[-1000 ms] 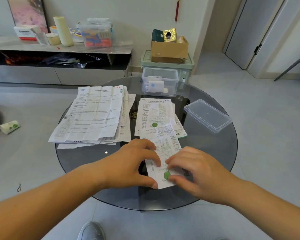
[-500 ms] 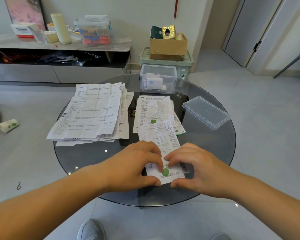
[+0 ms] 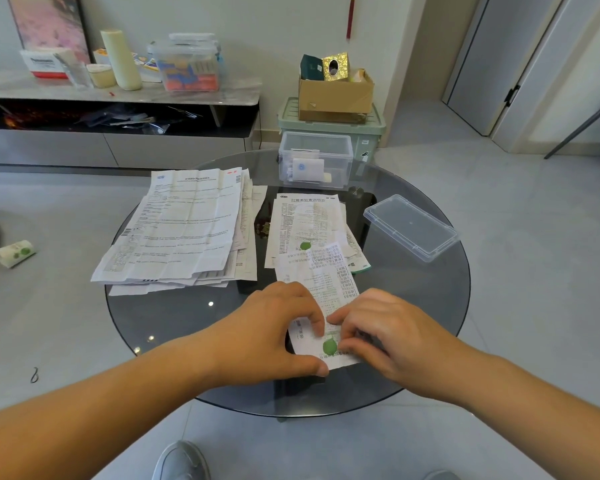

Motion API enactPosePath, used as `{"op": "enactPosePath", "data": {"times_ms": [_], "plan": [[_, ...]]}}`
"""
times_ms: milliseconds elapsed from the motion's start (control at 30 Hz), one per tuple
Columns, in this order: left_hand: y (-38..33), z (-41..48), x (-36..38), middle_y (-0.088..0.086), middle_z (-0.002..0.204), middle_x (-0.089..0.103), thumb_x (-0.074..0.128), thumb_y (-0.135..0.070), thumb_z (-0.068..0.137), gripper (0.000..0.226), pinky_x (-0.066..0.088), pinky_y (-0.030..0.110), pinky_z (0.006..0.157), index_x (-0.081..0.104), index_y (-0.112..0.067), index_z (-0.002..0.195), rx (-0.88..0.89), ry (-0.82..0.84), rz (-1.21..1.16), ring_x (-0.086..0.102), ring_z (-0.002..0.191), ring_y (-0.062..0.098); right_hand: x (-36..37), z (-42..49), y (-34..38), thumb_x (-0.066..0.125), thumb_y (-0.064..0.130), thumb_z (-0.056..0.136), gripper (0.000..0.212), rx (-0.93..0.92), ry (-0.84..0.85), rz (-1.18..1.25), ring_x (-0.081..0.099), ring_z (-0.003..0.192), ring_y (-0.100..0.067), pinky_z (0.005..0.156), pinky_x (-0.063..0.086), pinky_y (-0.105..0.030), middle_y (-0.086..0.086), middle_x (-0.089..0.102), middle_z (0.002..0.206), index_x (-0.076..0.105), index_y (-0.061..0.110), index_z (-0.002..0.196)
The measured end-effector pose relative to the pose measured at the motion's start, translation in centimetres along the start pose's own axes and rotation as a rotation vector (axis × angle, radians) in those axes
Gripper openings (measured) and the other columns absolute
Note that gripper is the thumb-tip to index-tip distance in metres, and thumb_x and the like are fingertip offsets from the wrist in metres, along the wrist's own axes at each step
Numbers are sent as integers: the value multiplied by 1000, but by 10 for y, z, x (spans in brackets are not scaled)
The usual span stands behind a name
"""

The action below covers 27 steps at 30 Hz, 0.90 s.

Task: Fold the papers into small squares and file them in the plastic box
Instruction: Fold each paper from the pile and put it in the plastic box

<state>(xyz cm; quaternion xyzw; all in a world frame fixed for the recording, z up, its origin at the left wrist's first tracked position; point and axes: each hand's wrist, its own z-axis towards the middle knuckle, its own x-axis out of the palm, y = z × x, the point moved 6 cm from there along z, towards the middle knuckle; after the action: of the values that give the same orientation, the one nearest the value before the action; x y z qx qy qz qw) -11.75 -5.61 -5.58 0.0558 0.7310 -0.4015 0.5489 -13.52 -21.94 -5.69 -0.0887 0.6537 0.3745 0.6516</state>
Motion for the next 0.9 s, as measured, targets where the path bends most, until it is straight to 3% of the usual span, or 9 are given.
{"op": "enactPosePath", "data": {"times_ms": [133, 200, 300, 567, 733, 900], "plan": [[-2, 1, 0, -26, 120, 49, 75, -66, 75, 46, 40, 29, 105, 59, -41, 110, 5, 0, 27, 40, 118, -1, 2, 2, -2, 46, 52, 96, 25, 30, 21, 3, 53, 104, -3, 85, 50, -23, 18, 65, 113, 61, 33, 95], [-2, 1, 0, -25, 122, 48, 74, -65, 76, 47, 39, 28, 106, 61, -40, 114, 2, 2, 58, 38, 118, -1, 2, 2, -5, 56, 50, 95, 20, 51, 39, 19, 51, 106, -1, 87, 49, -22, 19, 63, 113, 63, 34, 102], [-2, 3, 2, -22, 122, 45, 71, -62, 81, 42, 36, 27, 108, 63, -39, 115, -26, 17, 79, 35, 117, 0, -1, 1, -14, 71, 48, 87, 29, 139, 34, 101, 49, 111, 2, 92, 46, -19, 23, 61, 112, 67, 34, 113], [-1, 7, 8, -19, 122, 34, 66, -60, 87, 36, 26, 28, 108, 51, -41, 114, -87, 64, 73, 26, 117, 7, 9, 10, -18, 77, 48, 82, 22, 243, 64, 217, 36, 122, 3, 95, 35, -10, 27, 44, 111, 69, 39, 100], [0, 6, 6, -20, 124, 33, 69, -68, 79, 50, 29, 28, 108, 48, -42, 116, -82, 85, 102, 28, 117, 7, 10, 15, -23, 76, 60, 75, 33, 261, 143, 168, 34, 122, -4, 108, 31, -29, 29, 41, 113, 62, 49, 103], [0, 9, 5, -19, 125, 33, 71, -65, 79, 48, 26, 29, 109, 47, -43, 115, -76, 99, 86, 26, 118, 6, 9, 12, -27, 79, 67, 64, 48, 253, 210, 209, 32, 126, -6, 110, 35, -35, 32, 38, 116, 57, 58, 106]]}}
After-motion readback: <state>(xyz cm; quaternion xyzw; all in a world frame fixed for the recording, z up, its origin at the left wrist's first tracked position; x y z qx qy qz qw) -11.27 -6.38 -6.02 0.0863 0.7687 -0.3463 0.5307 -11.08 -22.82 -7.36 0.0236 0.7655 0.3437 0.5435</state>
